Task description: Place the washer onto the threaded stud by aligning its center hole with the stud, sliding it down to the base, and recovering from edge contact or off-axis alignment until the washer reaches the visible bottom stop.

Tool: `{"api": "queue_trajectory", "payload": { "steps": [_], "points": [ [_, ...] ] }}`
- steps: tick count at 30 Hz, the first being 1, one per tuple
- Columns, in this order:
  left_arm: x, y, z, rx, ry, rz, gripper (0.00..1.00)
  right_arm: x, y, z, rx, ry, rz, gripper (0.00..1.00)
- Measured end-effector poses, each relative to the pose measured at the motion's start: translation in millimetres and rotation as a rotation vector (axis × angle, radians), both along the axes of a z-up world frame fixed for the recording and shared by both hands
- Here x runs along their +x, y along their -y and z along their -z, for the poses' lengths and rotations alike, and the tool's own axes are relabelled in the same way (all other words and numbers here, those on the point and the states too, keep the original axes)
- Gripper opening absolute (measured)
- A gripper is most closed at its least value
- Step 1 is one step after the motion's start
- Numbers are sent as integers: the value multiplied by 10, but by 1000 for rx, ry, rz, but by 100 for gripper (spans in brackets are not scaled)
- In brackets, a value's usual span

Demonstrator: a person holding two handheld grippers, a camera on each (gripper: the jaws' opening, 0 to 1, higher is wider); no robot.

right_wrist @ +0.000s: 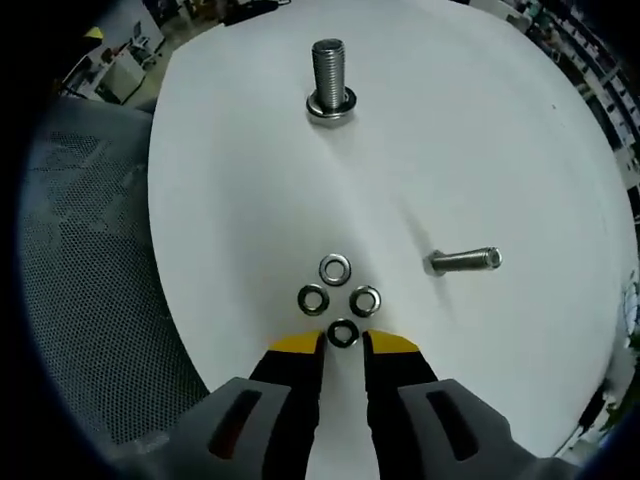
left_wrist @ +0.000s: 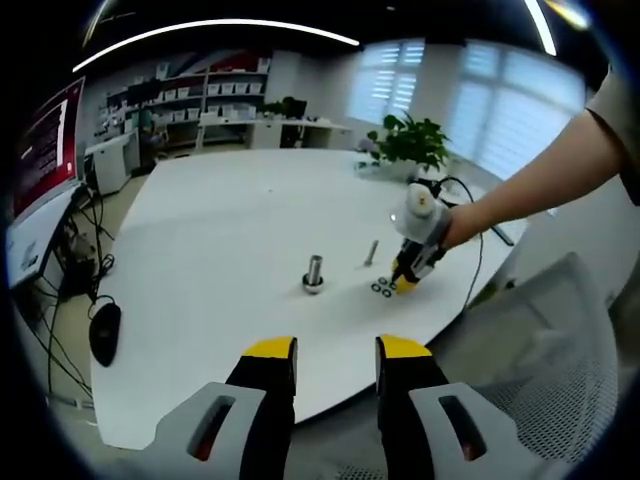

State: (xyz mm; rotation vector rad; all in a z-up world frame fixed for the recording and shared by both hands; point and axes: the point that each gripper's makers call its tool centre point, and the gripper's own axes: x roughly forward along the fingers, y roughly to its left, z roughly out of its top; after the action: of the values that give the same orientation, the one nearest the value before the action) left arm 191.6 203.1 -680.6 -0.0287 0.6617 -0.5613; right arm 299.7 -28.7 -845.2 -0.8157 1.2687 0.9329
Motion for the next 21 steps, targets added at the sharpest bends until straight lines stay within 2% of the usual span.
{"api": "queue_trajectory", "payload": {
  "steps": [3,8,16,19,21],
  "points": [
    [1,-3,7,3,-2,-1,29,0,-7,6,-30,-12,-4,16],
    [-11,17,20,7,-8,14,29,-25,-28,5,-82,1,-31,16],
    [-11,16,15,1,-9,13,28,-9,-10,5,-117,-6,42,15],
    [-9,12,10,-1,-7,10,28,-13,-8,4,-117,9,70,15],
    [-4,5,-3,-6,-1,5,28,-21,-6,0,-101,41,81,14]
  ]
}}
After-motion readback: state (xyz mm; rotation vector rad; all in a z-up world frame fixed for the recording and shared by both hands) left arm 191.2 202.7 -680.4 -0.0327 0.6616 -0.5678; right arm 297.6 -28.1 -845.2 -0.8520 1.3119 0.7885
